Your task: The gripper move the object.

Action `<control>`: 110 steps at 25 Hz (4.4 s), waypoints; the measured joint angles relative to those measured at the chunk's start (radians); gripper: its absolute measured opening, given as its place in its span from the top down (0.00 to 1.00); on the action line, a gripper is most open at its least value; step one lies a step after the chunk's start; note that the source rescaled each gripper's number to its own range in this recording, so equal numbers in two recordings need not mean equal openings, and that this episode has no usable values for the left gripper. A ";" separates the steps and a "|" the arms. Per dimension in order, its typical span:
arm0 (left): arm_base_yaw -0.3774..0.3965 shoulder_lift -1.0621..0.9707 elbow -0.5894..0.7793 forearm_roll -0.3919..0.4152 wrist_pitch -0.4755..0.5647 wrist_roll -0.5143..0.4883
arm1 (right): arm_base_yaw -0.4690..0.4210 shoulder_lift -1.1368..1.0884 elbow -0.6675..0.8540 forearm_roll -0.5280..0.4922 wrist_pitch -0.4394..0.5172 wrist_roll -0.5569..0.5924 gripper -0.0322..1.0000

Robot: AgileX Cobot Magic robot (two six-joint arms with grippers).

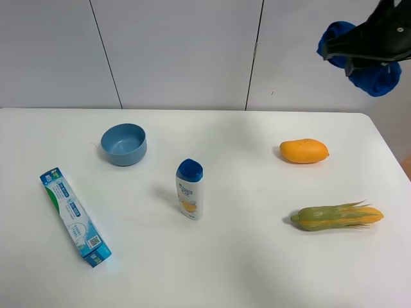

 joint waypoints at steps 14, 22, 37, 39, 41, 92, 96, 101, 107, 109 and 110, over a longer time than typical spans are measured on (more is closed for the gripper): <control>0.000 0.000 0.000 0.000 0.000 0.000 | -0.318 0.158 0.000 0.282 -0.071 -0.448 0.97; 0.000 0.000 0.000 0.000 0.000 0.000 | -0.318 0.388 0.000 0.189 -0.287 -0.455 0.97; 0.000 0.000 0.000 0.000 0.000 0.000 | -0.564 0.518 0.000 0.470 -0.518 -0.676 0.97; 0.000 0.000 0.000 0.000 0.000 0.000 | -0.575 0.518 0.000 0.548 -0.520 -0.765 0.97; 0.000 0.000 0.000 0.000 0.000 0.000 | -0.578 0.518 0.000 0.610 -0.529 -0.837 0.97; 0.000 0.000 0.000 0.000 0.000 0.000 | -0.578 0.195 -0.002 0.427 0.024 -0.665 0.00; 0.000 0.000 0.000 0.000 0.000 0.000 | -0.578 0.061 -0.002 0.418 0.133 -0.654 0.00; 0.000 0.000 0.000 0.000 0.000 0.000 | -0.578 -0.124 -0.002 0.425 0.149 -0.654 0.00; 0.000 0.000 0.000 0.000 0.000 0.000 | -0.568 -0.392 -0.003 0.557 0.154 -0.666 0.00; 0.000 0.000 0.000 0.000 0.000 0.000 | -0.537 -0.482 -0.003 0.639 0.155 -0.720 0.00; 0.000 0.000 0.000 0.000 0.000 0.000 | -0.518 -0.516 -0.003 0.676 0.156 -0.749 0.00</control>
